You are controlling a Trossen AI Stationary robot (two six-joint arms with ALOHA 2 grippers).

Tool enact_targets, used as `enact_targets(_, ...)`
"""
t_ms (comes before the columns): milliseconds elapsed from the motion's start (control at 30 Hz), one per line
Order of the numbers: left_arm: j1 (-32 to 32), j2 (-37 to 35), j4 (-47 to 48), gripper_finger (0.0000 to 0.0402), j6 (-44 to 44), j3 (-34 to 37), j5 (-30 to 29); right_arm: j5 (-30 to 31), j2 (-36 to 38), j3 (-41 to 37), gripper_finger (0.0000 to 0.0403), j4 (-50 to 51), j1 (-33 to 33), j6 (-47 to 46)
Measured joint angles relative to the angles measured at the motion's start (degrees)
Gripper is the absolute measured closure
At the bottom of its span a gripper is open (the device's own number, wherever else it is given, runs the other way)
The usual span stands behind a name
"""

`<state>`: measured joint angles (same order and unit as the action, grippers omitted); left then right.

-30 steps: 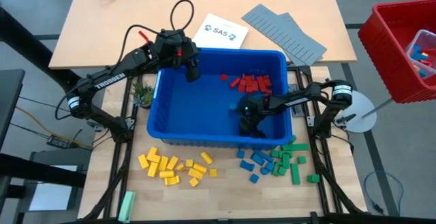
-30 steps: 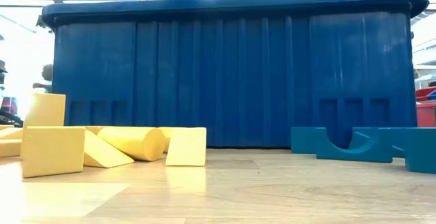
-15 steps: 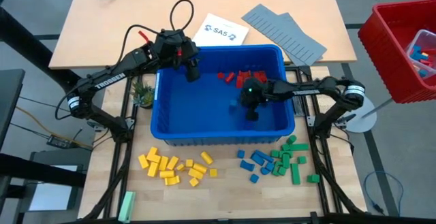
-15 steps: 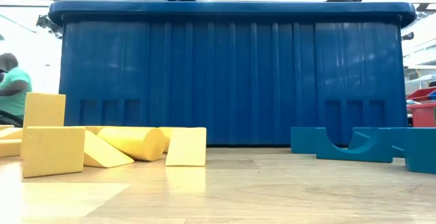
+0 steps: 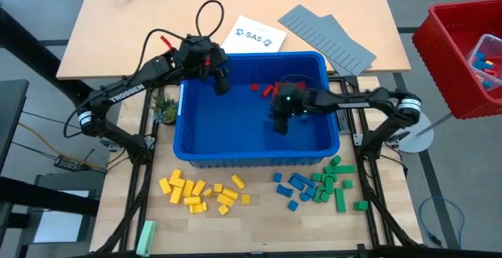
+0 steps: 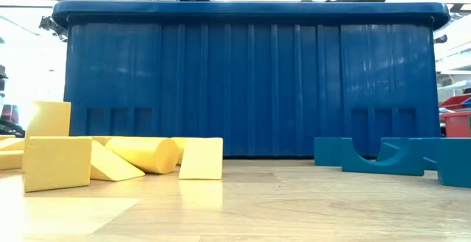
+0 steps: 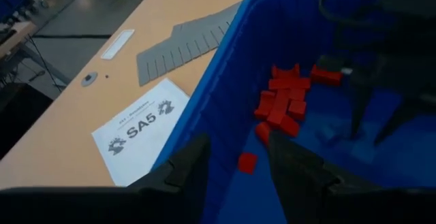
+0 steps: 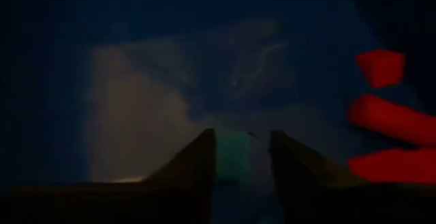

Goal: Sort blocks
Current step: Remove the blue block from the blue bin

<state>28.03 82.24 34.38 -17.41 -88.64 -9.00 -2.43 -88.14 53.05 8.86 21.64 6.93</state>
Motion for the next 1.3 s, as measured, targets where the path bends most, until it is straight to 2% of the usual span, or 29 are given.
enact_targets(100,0.00,0.00,0.53,0.0243,0.08,0.00,0.02,-0.58,-4.20,-0.03,0.0232,-3.66,-0.33,0.13)
enact_targets(233,0.00,0.00,0.30,0.0243,0.08,0.00,0.01,-0.62,-7.27,0.14,0.0179,-4.22,-0.87,0.14)
enact_targets(433,0.00,0.00,0.22,0.0243,0.11,-0.01,0.02,-0.60,-8.41,0.16,0.0144,-4.27,-0.92,-0.62)
enact_targets(567,0.00,0.00,-0.63,0.0243,0.11,0.00,0.04,-0.53,-8.41,0.20,0.0168,-4.26,-0.91,-0.14)
enact_targets(800,0.00,0.00,-3.74,0.0243,0.11,-0.01,0.04,-2.93,-8.38,0.20,0.0291,-4.20,-0.91,0.77)
enact_targets(933,0.00,0.00,-6.52,0.0243,0.11,0.00,0.04,-3.60,-7.72,0.18,0.0292,-3.95,-0.89,0.79)
enact_targets(1033,0.00,0.00,-8.71,0.0243,0.11,0.00,0.02,-3.12,-4.62,0.18,0.0292,-4.03,-0.89,0.77)
enact_targets(1200,0.00,0.00,-12.33,0.0243,0.11,0.00,0.04,-2.37,5.24,0.18,0.0292,-4.00,-1.54,0.06)
enact_targets(1300,0.00,0.00,-14.24,0.0243,0.11,0.00,0.02,-2.70,12.87,0.18,0.0292,-4.07,-3.58,-4.10)
